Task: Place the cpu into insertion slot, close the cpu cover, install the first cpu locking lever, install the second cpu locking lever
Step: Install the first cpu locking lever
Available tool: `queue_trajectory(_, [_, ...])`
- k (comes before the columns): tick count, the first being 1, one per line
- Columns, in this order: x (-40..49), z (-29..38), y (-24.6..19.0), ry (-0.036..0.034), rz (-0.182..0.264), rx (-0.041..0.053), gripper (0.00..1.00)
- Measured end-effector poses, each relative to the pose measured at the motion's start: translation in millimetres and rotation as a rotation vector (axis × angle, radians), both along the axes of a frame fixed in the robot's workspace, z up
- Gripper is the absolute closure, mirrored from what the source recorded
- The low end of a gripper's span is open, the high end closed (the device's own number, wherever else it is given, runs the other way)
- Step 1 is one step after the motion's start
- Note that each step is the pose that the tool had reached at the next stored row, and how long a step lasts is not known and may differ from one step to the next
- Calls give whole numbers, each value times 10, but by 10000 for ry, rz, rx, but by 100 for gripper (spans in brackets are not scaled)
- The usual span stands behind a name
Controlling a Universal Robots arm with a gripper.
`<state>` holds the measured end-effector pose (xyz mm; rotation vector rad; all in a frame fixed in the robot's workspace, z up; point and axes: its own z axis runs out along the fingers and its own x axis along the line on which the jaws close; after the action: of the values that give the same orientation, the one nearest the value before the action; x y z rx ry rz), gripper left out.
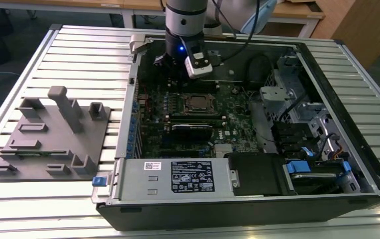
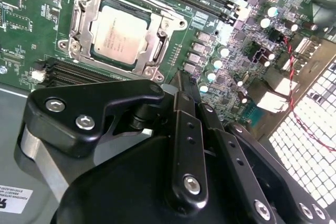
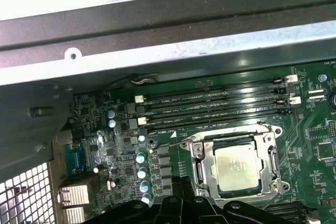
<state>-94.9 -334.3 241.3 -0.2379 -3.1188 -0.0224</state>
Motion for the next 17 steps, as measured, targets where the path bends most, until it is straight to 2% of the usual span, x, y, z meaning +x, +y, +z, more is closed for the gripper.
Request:
queue_trajectory(4, [-39, -1, 0, 0, -1, 3, 90])
queue_trajectory(6, [-53, 0, -2, 1, -1, 38, 90])
queue_trajectory(7, [-56, 0, -4, 1, 1, 100, 90])
queue_trajectory(10, [-64, 0, -14, 0, -1, 436, 90])
queue_trajectory(11, [-67, 0, -18, 0, -1, 521, 90])
queue_trajectory(12, [-73, -1, -21, -1, -1, 584, 90])
queue_trajectory(15, [-109, -1, -28, 0, -1, 687, 90])
queue_trajectory(17, [-128, -2, -32, 0, -1, 819, 90])
